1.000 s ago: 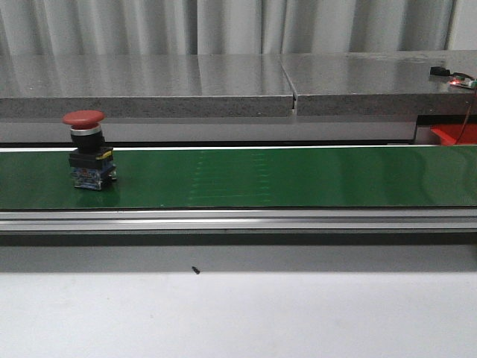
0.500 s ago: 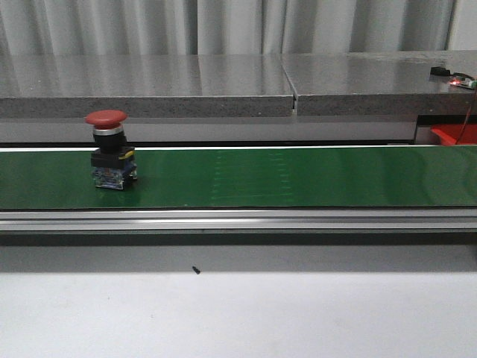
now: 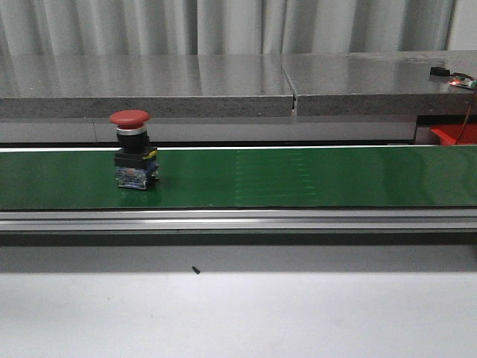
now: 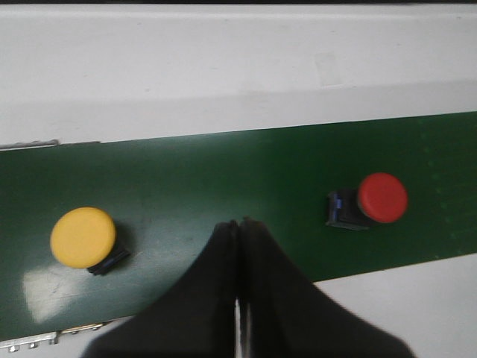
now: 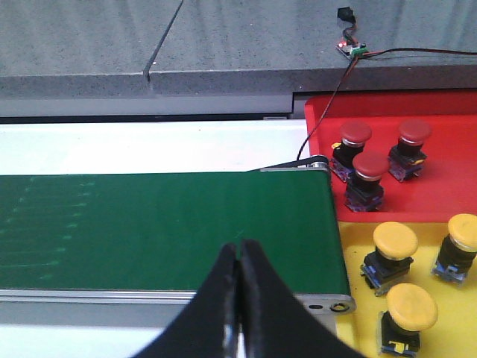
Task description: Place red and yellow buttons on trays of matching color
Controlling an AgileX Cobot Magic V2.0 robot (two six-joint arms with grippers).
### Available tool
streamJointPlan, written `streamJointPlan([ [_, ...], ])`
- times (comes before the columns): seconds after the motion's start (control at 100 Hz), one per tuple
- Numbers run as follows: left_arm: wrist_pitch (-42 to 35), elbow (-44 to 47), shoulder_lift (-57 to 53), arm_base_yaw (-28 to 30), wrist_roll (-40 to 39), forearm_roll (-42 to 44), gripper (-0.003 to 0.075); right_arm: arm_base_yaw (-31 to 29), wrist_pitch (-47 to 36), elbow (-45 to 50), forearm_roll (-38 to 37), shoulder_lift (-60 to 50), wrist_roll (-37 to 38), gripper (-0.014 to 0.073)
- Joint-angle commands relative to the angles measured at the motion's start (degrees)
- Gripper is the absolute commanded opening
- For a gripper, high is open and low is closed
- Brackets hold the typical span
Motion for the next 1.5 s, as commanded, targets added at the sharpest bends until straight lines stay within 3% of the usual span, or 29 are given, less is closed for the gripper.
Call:
streamJointPlan([
  [0.0, -2.25, -1.16, -2.96, -2.47, 0.27, -1.47, -0.0019, 0.00, -4.47, -1.28, -0.01, 0.24, -0.04, -0.0067],
  [0.26, -11.19, 8.24, -9.52, -8.41, -10.76, 11.17, -0.0019, 0.00, -4.48, -1.28, -0.07, 0.24, -0.04, -0.0067],
  [0.5, -20.57, 20.47, -19.06, -9.37, -13.11, 12.48, -0.0019, 0.00, -4.48, -1.28, -0.07, 0.24, -0.04, -0.0067],
  [0.75, -25.53, 32.74, -32.19, -9.37, -13.11, 13.25, -0.0019, 0.00, -4.48, -1.28, -0.07, 0.24, -0.04, -0.0067],
  [1.15, -25.02, 43.98, -53.20, -9.37, -13.11, 13.25, -0.0019, 0.00, -4.48, -1.28, -0.07, 0.24, -0.04, -0.0067],
  [1.49, -24.63, 45.11, -55.57, -9.37, -13.11, 13.25, -0.0019, 0.00, -4.48, -1.28, -0.07, 0.24, -0.04, -0.0067],
])
